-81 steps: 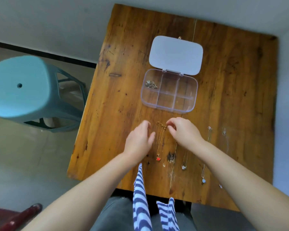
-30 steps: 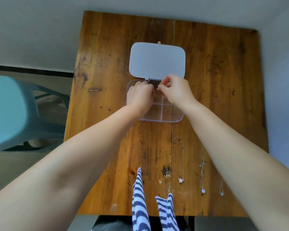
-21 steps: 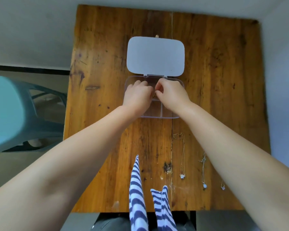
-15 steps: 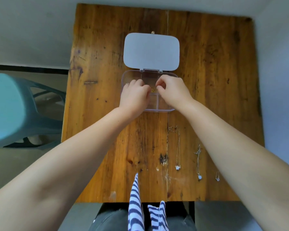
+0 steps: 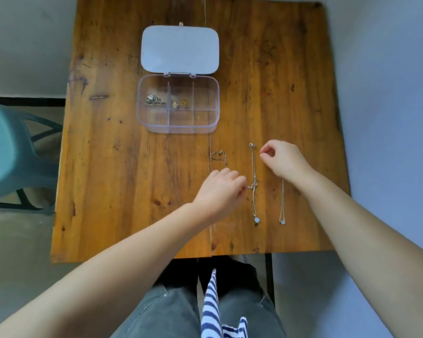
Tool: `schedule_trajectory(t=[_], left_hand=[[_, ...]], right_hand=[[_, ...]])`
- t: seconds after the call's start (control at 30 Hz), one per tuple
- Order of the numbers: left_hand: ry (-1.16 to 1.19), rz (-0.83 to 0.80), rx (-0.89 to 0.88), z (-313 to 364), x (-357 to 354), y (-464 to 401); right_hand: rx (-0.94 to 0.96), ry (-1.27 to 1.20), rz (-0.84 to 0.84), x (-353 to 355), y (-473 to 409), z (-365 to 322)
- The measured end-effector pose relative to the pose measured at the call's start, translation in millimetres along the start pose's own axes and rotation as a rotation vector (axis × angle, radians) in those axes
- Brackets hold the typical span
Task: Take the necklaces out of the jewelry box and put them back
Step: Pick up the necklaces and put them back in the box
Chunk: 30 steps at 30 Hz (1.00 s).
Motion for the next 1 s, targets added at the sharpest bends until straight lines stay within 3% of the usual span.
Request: schedule_trajectory(t=[0.1,0.23,0.43,0.6,0.87,1.0], left_hand=[[-0.047,-0.122,-0.042,25,-43,10],[-0.153,-0.242,-0.065,43,-81,13],[-0.283,-0.259,-0.138,48,-82,10],[-0.259,-0.244,-0.097,49,-76,7],[-0.214,-0.215,-0.041,49,-75,6],[-0.163,-0.253,-0.015,45,-76,6]], right_hand=[[0.018,0.097,-0.047,-26,8,4],[0.092,0.250,0.038,-48,15,1],[0.108,0.314,0.026,-54,18,3],[0.051,0.127,0.002,-47,20,12],[0.024,0.320,-0.023,-60,25,3],[-0.013,0.088,-0.003,-52,26,7]])
Point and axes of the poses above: each hand's wrist, its own y-axis away from the middle knuckle, its own x-axis out of the back of the hand, z = x × y, the point moved 6 cm from there along -y, towards the middle knuckle, and after that the axes turned 8 degrees about -z, right-handed, at the moved point
